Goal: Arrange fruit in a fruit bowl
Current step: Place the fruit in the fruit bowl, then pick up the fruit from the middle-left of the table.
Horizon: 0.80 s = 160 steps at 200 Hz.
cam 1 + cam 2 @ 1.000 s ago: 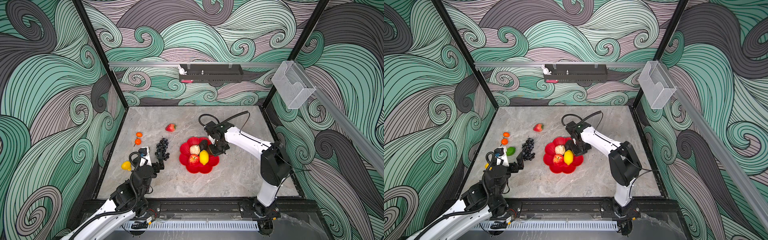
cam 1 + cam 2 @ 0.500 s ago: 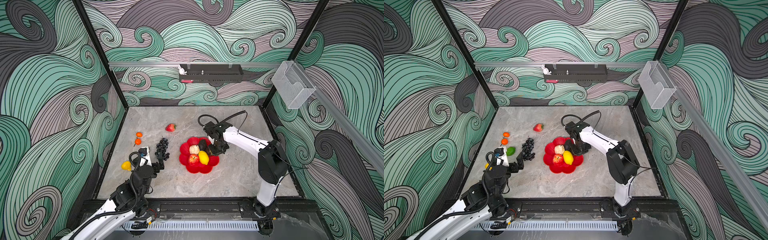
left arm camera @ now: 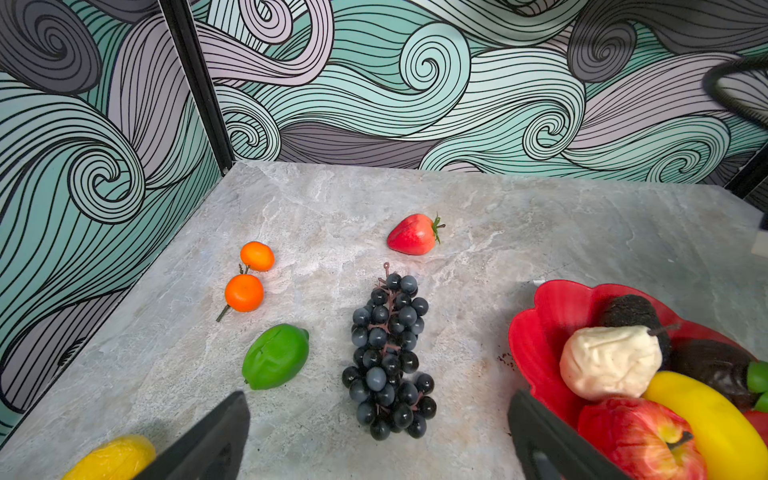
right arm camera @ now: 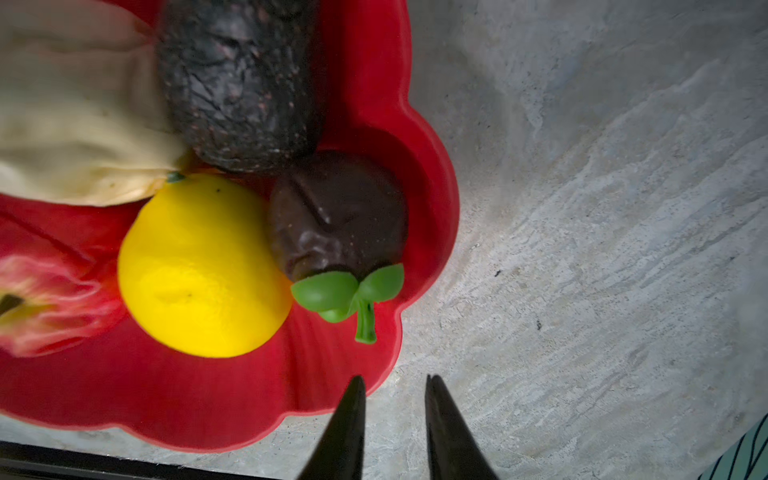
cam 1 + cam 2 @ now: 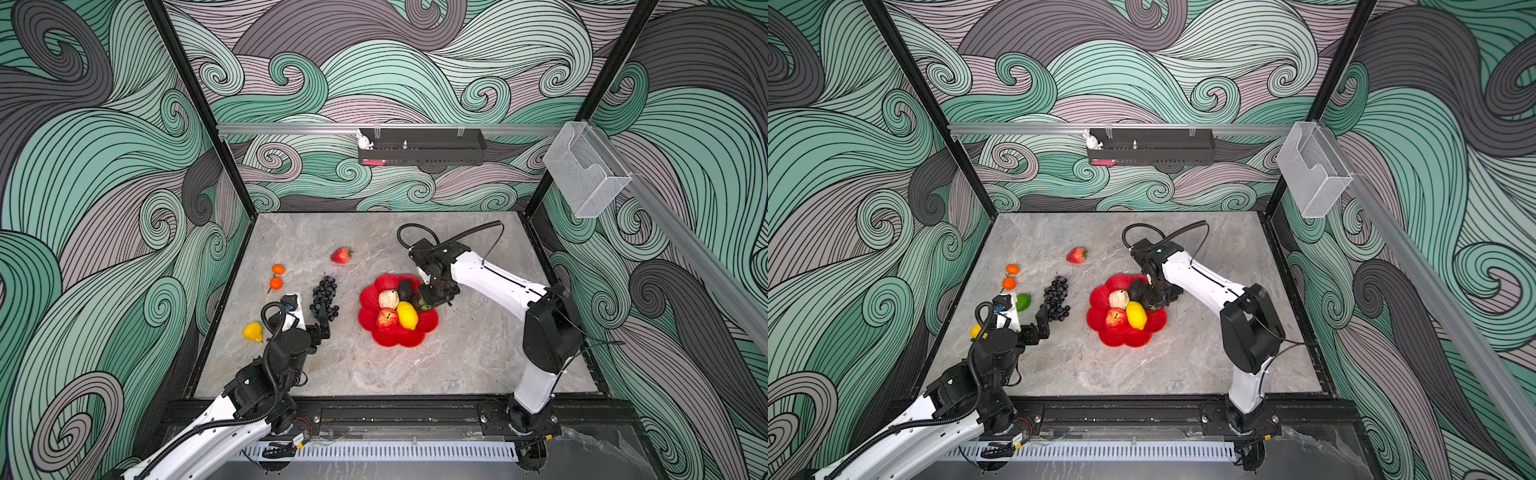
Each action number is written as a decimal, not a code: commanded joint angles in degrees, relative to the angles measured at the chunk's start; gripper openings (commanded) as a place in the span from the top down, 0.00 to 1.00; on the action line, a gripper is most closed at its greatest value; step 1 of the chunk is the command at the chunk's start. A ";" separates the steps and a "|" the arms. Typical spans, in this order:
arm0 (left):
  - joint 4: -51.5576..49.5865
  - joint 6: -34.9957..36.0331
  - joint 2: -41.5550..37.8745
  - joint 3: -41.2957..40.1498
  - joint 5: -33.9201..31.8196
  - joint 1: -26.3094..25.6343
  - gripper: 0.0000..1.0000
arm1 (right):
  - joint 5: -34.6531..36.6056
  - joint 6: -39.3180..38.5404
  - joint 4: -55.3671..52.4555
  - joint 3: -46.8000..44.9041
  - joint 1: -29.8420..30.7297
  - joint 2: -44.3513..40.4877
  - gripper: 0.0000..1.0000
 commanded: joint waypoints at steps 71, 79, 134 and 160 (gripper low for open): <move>-2.56 -6.11 18.36 10.76 0.62 1.23 0.02 | 2.75 3.05 22.18 -21.84 0.54 -37.54 0.44; -3.72 -7.11 21.39 12.89 1.79 1.61 0.02 | 2.85 4.32 24.63 -24.59 0.59 -40.14 0.42; -22.83 -18.42 36.82 28.02 2.38 7.52 0.01 | 0.18 10.19 36.78 -40.93 0.54 -52.41 0.33; -32.90 -23.10 36.66 30.29 4.48 15.90 0.01 | -0.68 11.99 38.79 -45.71 0.56 -55.57 0.30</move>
